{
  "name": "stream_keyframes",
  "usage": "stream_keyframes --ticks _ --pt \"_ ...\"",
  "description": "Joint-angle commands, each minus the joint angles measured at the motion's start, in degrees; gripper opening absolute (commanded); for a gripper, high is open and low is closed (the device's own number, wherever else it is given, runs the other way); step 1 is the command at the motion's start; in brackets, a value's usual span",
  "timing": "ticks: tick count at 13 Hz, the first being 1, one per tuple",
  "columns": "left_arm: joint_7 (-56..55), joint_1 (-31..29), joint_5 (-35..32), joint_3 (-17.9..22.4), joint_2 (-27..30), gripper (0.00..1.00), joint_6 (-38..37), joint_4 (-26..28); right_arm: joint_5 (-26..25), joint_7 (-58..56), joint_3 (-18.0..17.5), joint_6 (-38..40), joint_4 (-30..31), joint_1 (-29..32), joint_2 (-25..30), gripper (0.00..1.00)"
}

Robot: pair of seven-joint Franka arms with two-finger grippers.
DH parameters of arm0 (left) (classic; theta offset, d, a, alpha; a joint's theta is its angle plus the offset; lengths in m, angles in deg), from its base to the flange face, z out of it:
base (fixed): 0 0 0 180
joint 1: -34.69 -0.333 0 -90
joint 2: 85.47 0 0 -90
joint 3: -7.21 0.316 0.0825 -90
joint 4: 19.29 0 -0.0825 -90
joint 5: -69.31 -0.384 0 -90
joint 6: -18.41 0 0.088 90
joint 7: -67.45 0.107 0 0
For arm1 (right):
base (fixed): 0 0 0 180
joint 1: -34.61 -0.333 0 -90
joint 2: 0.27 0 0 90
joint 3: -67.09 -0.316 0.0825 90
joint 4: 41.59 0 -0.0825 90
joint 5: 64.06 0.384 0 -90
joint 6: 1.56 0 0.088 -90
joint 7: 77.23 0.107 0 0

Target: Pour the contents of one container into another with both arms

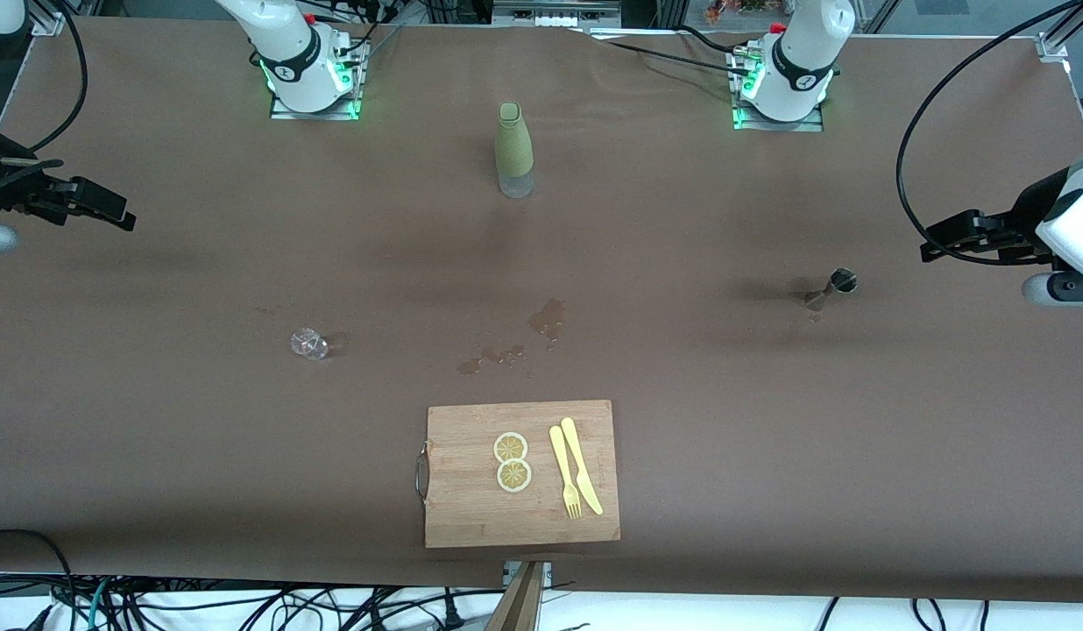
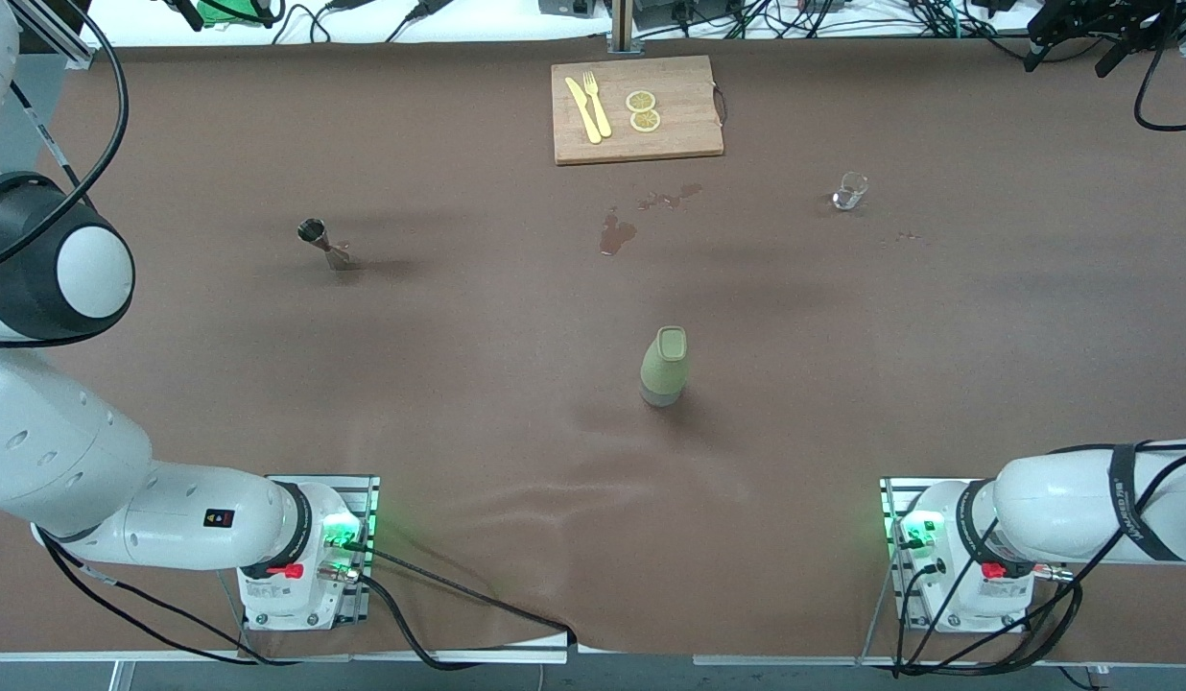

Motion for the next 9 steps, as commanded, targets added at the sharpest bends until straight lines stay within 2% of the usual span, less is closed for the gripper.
stream_keyframes --ticks 1,9 --pt "0.5 -0.4 1.1 -0.1 0.2 1.0 0.2 0.2 0.1 0.3 -0.3 0.8 -0.6 0.3 0.2 1.0" --pt "0.4 -0.4 1.0 0.0 -0.9 1.0 0.4 0.6 0.1 0.2 -0.3 0.9 -0.6 0.3 0.2 1.0"
